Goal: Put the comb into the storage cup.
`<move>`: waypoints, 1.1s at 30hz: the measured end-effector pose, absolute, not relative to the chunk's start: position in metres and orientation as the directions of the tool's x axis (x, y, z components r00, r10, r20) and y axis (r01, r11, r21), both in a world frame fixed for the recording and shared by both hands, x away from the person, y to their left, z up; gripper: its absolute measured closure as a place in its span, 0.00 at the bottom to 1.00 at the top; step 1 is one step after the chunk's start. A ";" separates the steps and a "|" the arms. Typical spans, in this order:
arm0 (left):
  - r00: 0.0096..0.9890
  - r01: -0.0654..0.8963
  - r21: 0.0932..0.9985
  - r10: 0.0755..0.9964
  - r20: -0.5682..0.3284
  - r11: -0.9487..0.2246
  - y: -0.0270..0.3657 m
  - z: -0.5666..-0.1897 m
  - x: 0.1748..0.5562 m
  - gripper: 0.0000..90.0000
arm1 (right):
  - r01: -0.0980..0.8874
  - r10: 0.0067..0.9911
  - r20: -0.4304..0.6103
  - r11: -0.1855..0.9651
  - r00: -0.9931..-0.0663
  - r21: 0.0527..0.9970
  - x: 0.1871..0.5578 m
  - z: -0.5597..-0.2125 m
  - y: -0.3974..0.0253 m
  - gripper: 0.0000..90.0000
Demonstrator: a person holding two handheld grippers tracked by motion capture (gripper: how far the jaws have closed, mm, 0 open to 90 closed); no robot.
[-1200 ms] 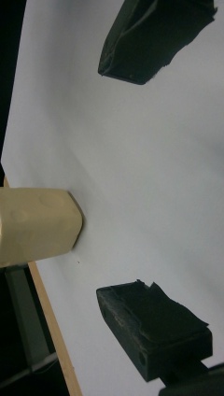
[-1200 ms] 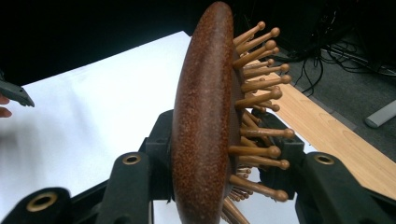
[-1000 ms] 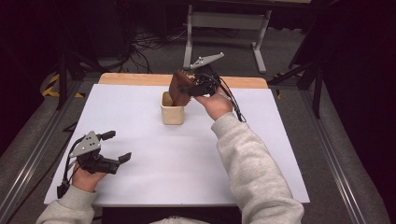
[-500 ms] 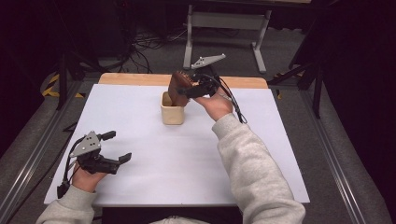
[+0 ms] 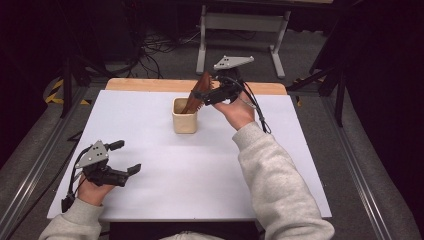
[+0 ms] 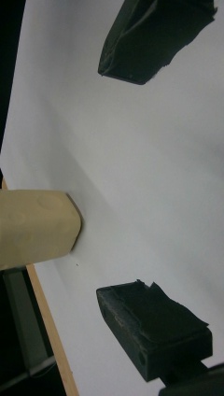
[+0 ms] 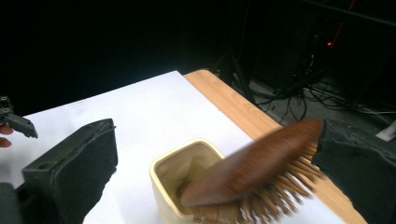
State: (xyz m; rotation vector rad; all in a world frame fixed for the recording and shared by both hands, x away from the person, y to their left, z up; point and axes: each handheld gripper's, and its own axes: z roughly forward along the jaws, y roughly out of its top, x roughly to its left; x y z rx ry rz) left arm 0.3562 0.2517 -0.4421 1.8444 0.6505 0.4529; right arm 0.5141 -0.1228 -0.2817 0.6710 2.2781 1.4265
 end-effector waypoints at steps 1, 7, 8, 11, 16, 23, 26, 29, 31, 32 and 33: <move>0.778 0.219 0.937 0.628 0.001 -0.274 0.252 -0.442 0.356 0.00 | 0.194 0.571 -0.061 0.376 -0.819 0.906 0.513 -0.281 -0.124 0.00; 0.779 0.221 0.936 0.627 -0.001 -0.274 0.252 -0.442 0.356 0.00 | 0.160 0.563 -0.081 0.366 -0.822 0.917 0.499 -0.272 -0.137 0.00; 0.780 0.220 0.937 0.626 -0.003 -0.270 0.252 -0.442 0.356 0.00 | 0.154 0.562 -0.086 0.367 -0.823 0.918 0.497 -0.271 -0.138 0.00; 0.778 0.223 0.939 0.628 -0.010 -0.261 0.253 -0.442 0.356 0.00 | 0.129 0.553 -0.105 0.368 -0.826 0.921 0.486 -0.268 -0.147 0.00; 0.778 0.225 0.939 0.628 -0.013 -0.259 0.256 -0.441 0.357 0.00 | 0.106 0.547 -0.116 0.357 -0.829 0.928 0.470 -0.266 -0.164 0.00; 0.775 0.229 0.940 0.632 -0.019 -0.253 0.259 -0.440 0.358 0.00 | 0.093 0.552 -0.122 0.344 -0.825 0.934 0.452 -0.267 -0.185 0.00; 0.773 0.229 0.940 0.634 -0.017 -0.253 0.260 -0.440 0.358 0.00 | 0.095 0.561 -0.115 0.331 -0.820 0.939 0.444 -0.271 -0.196 0.00; 0.773 0.228 0.942 0.634 -0.021 -0.247 0.261 -0.440 0.358 0.00 | 0.097 0.567 -0.110 0.322 -0.816 0.942 0.436 -0.277 -0.206 0.00; 0.772 0.225 0.942 0.636 -0.016 -0.249 0.262 -0.439 0.358 0.00 | 0.101 0.570 -0.107 0.321 -0.815 0.942 0.431 -0.281 -0.211 0.00; 0.773 0.225 0.942 0.635 -0.016 -0.250 0.262 -0.439 0.358 0.00 | 0.103 0.571 -0.106 0.322 -0.814 0.941 0.429 -0.284 -0.214 0.00; 0.770 0.230 0.943 0.637 -0.026 -0.241 0.262 -0.439 0.357 0.00 | 0.110 0.573 -0.101 0.321 -0.813 0.941 0.428 -0.286 -0.216 0.00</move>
